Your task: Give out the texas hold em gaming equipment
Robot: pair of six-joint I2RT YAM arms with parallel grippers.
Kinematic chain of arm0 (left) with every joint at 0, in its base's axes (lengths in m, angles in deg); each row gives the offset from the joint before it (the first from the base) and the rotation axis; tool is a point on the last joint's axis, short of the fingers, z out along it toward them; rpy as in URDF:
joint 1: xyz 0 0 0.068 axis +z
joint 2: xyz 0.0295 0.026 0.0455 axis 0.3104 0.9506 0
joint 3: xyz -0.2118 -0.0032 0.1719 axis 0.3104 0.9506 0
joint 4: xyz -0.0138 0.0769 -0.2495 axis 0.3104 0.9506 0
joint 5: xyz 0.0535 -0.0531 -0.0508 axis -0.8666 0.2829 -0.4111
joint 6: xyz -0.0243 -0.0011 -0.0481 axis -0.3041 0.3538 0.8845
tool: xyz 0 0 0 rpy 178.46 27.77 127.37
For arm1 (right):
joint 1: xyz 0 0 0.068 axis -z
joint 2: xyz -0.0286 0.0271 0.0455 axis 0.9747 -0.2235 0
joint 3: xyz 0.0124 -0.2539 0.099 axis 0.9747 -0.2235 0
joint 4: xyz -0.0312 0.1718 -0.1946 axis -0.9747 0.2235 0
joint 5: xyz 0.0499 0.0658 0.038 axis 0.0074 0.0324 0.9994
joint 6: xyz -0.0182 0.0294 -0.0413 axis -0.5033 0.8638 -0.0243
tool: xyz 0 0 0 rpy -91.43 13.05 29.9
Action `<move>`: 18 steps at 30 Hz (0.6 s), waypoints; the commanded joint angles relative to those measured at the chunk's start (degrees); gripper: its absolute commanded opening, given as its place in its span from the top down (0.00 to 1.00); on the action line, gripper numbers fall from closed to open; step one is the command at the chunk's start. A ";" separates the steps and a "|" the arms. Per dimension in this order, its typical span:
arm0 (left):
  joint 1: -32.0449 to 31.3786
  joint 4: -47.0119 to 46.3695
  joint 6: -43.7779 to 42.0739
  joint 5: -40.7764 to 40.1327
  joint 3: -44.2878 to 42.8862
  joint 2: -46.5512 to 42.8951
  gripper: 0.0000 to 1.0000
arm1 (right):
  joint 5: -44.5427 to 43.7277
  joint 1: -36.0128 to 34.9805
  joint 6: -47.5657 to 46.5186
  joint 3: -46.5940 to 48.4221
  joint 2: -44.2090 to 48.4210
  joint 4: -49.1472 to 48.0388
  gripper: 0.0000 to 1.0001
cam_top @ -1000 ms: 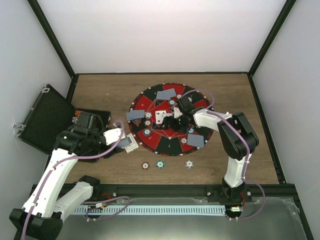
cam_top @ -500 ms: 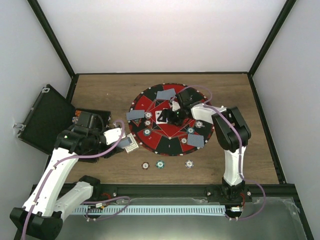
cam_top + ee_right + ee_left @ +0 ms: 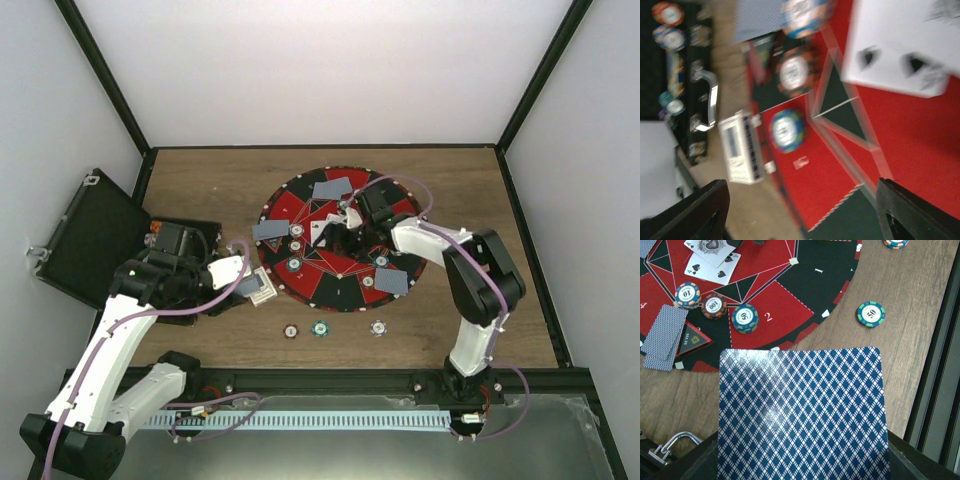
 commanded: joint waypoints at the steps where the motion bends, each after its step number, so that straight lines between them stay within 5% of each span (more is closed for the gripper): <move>1: 0.03 -1.24 -0.91 1.71 0.21 0.12 0.96 | 5.86 -6.81 5.76 -2.22 8.34 -5.15 0.17; 9: 0.03 -1.30 -1.13 1.62 0.21 0.04 0.96 | 12.77 -17.00 21.77 -6.86 13.70 -21.28 0.13; 18: 0.03 -1.16 -1.13 1.75 0.21 -0.14 0.95 | 14.75 -22.79 27.75 -5.14 9.90 -30.34 0.15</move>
